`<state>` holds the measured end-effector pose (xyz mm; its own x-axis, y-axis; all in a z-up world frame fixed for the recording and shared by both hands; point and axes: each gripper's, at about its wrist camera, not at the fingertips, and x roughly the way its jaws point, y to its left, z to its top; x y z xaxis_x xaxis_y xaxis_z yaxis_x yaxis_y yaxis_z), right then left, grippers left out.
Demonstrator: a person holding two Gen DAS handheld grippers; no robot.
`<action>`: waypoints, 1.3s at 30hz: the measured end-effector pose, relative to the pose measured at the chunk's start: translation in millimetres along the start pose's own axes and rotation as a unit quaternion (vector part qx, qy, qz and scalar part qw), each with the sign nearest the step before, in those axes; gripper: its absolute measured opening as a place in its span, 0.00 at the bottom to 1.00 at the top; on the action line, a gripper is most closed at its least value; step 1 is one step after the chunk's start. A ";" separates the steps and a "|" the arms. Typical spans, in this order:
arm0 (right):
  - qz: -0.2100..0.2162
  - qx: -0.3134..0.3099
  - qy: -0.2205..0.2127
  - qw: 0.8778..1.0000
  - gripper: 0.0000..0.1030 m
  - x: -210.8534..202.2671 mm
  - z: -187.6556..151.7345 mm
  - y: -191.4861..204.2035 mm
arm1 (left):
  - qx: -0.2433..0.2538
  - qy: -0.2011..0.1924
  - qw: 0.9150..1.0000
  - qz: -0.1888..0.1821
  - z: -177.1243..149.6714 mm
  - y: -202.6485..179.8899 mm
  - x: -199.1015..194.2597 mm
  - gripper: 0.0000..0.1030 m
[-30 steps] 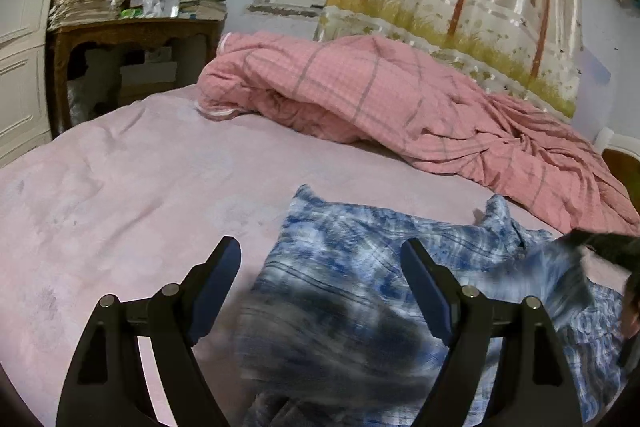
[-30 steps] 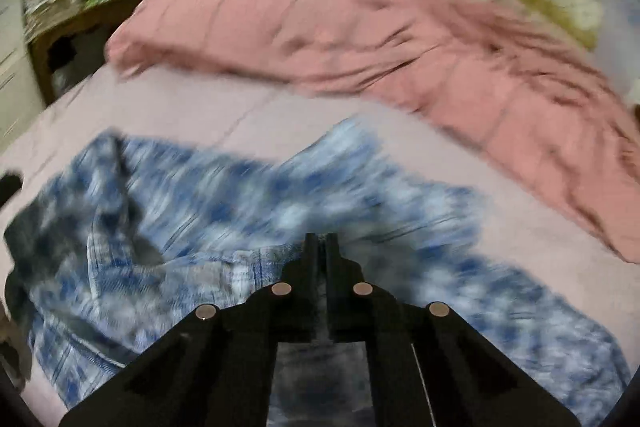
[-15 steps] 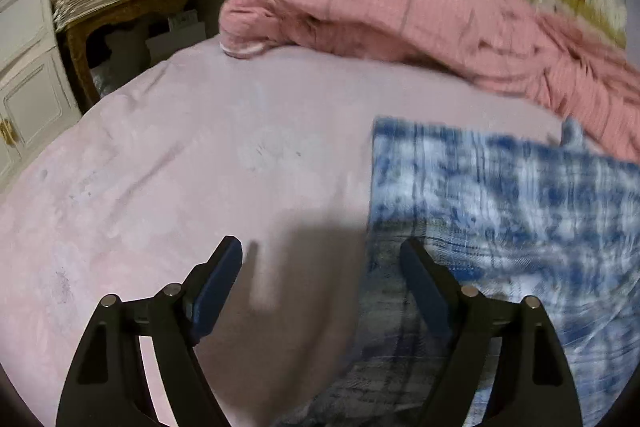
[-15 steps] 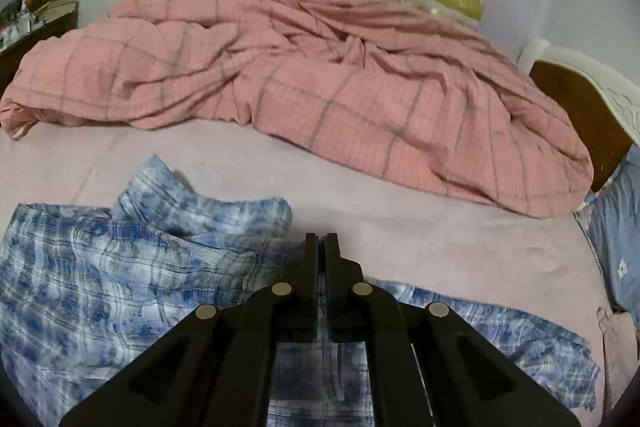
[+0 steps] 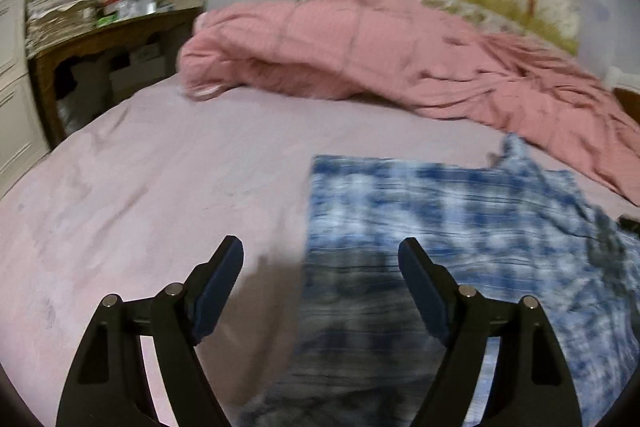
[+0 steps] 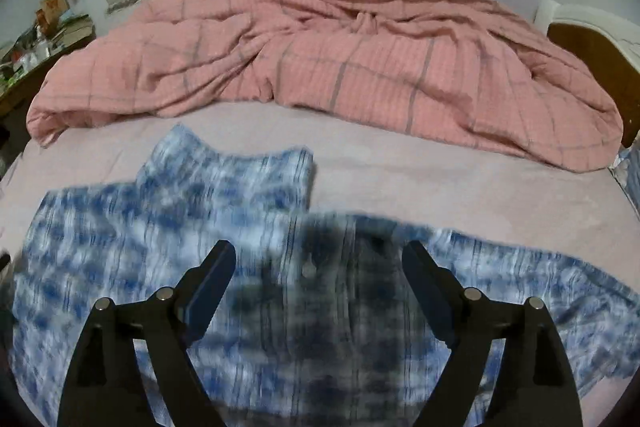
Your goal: Fold large clothes
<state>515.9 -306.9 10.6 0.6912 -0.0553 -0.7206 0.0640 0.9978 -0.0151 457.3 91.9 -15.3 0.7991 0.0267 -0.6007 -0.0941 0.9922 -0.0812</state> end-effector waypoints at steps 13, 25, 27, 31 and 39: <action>0.026 0.036 0.074 0.996 0.06 22.8 -35.2 -9.2 | -0.069 0.056 0.996 -0.031 5.2 26.8 11.8 0.77; 0.022 0.021 0.086 0.996 0.07 -23.8 -64.2 -10.5 | -0.056 0.055 0.996 -0.036 1.2 40.0 5.7 0.76; 0.023 0.029 0.085 0.996 0.08 -19.9 -72.1 -15.1 | -0.028 0.057 0.997 -0.034 -2.0 26.0 10.4 0.76; 0.005 0.051 0.061 0.997 0.09 -30.5 -75.4 -29.0 | -0.011 0.045 0.991 -0.124 2.3 -1.9 3.3 0.76; -0.034 0.104 0.002 0.994 0.09 -93.0 -84.8 -105.0 | 0.038 -0.012 0.989 -0.141 -5.7 -59.5 -34.2 0.76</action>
<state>383.9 -403.5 20.4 0.6771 -0.1220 -0.7257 0.2583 0.9628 0.0792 432.2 31.2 5.6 0.8013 -0.2510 -0.5430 0.1793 0.9668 -0.1823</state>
